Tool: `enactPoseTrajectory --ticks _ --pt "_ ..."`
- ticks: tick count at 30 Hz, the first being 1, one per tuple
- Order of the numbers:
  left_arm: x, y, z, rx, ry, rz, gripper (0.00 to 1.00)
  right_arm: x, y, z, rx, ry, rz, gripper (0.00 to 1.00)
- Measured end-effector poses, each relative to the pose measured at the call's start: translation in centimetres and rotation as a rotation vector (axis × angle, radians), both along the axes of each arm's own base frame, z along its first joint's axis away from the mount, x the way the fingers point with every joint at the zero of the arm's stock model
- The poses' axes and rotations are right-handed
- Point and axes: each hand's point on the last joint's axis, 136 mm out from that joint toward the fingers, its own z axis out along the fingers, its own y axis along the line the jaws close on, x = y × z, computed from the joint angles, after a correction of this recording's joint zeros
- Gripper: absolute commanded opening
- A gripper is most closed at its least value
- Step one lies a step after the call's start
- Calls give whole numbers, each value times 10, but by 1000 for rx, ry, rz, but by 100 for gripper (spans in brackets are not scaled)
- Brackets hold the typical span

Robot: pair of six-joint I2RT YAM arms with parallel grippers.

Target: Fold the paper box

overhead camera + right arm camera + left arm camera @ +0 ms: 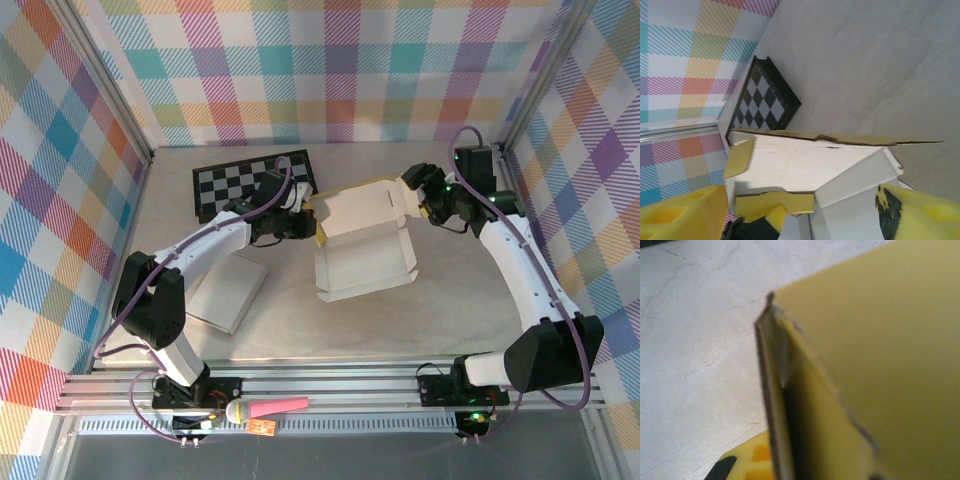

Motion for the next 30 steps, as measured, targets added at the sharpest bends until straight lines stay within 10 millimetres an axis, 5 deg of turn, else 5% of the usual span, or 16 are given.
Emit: enactPoseTrajectory --ticks 11,30 --pt "-2 1 0 8 8 1 0 1 15 -20 -57 94 16 81" --pt "-12 -8 -7 79 2 23 0 3 9 -18 -197 101 -132 77"
